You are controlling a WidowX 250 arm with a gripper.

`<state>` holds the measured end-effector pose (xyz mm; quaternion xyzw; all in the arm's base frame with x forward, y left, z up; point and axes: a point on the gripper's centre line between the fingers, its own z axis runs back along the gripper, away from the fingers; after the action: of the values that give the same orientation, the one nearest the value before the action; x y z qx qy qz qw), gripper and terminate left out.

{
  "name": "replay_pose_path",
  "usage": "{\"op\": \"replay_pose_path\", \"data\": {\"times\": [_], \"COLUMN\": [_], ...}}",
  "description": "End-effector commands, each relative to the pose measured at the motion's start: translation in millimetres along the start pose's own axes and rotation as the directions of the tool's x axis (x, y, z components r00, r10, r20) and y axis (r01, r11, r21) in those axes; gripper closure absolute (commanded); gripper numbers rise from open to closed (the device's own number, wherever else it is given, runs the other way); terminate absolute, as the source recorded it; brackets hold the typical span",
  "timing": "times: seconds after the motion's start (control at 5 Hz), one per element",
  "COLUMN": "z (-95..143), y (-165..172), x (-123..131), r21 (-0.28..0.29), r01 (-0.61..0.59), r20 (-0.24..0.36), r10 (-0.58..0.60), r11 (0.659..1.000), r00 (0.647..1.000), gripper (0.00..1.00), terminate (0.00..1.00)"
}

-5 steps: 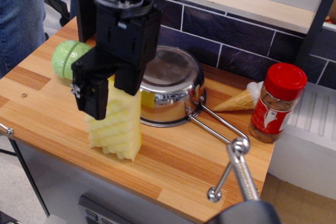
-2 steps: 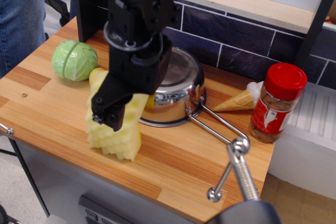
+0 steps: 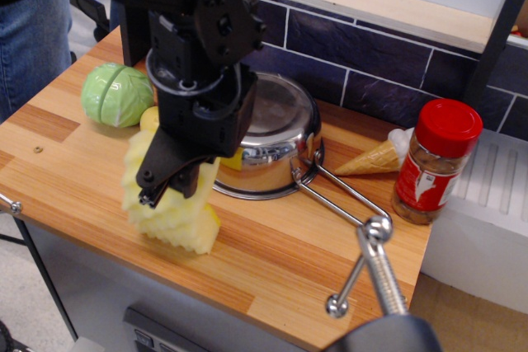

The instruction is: Wipe pot with sponge

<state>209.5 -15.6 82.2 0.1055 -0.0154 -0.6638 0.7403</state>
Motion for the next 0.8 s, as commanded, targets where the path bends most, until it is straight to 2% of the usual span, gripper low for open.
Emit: {"op": "replay_pose_path", "data": {"times": [0.0,0.4,0.6], "z": [25.6,62.4,75.2], "y": [33.5,87.3,116.0], "x": [-9.0,-10.6,-7.1], "r21": [0.115,0.217,0.254], "r01": [-0.134,-0.330,-0.454], "r20": [0.038,0.087,0.132], "r10": [0.130,0.318,0.435], "r11": [0.984,0.919,0.854], "r00": [0.991,0.944,0.891], "gripper": [1.00,1.00,1.00], "terminate": [0.00,0.00,0.00]}}
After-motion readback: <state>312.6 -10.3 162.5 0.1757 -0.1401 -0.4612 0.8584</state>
